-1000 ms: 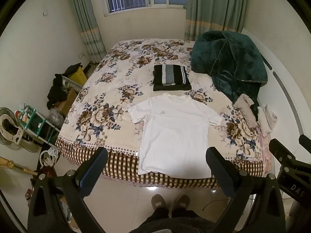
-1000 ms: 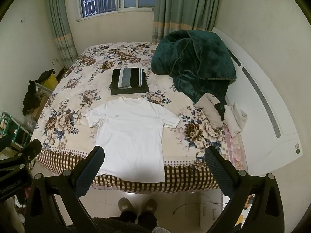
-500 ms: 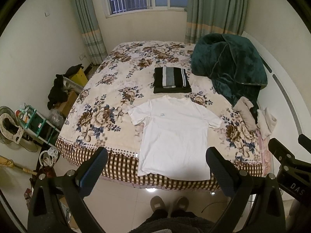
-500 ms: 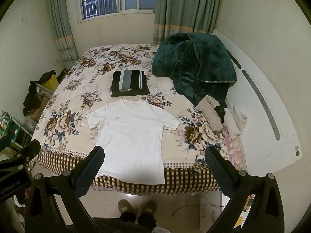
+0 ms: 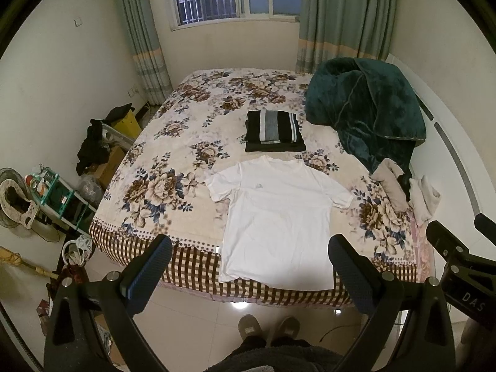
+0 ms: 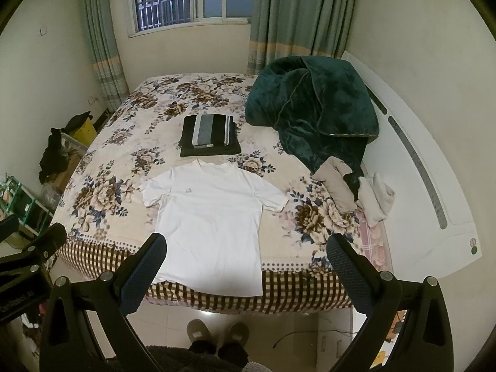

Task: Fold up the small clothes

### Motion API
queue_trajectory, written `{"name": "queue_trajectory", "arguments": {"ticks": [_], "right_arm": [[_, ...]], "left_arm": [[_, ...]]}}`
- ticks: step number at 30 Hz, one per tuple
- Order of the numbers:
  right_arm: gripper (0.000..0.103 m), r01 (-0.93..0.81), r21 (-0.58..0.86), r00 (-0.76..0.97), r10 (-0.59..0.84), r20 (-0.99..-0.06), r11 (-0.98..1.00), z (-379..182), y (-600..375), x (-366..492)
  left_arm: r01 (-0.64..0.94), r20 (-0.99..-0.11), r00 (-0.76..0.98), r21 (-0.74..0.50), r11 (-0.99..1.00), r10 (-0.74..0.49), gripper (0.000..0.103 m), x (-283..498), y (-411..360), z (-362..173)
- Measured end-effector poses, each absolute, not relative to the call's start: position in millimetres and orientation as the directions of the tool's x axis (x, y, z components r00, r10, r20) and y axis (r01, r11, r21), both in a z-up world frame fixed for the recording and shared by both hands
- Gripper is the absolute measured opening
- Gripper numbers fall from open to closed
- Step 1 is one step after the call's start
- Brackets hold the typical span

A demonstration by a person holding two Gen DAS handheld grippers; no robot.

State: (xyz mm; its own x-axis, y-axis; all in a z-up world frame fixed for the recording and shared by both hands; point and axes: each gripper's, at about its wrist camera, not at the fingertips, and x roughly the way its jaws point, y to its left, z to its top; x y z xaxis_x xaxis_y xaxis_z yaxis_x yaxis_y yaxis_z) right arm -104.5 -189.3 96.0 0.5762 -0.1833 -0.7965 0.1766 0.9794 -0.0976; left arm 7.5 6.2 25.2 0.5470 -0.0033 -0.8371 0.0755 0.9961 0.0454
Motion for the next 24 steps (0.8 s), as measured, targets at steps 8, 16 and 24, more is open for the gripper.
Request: {"name": "queue_trajectory", "arguments": {"ticks": [8,16,24], "right_arm": [[0.103,0.177,-0.096,0.578,-0.183,-0.795,0.98,96.2,-189.7,-104.9],[0.103,0.177,-0.097,0.58,-0.184,-0.794,0.979,99.0,-186.9,-105.7],[0.103,0.177,-0.096,0.583,-0.183,-0.792,0.98,98.8,-187.4,-106.8]], "left_arm": [[0.075,-0.835,0.55,0.044,0.996,-0.005,0.103,7.1,6.5,25.8],[0.075,-0.834,0.552,0.042,0.996,-0.006,0.103,9.1,5.4,27.1],[0.076,-0.831,0.556,0.041,0.996,-0.009,0.103,11.4,3.2,27.8]]}}
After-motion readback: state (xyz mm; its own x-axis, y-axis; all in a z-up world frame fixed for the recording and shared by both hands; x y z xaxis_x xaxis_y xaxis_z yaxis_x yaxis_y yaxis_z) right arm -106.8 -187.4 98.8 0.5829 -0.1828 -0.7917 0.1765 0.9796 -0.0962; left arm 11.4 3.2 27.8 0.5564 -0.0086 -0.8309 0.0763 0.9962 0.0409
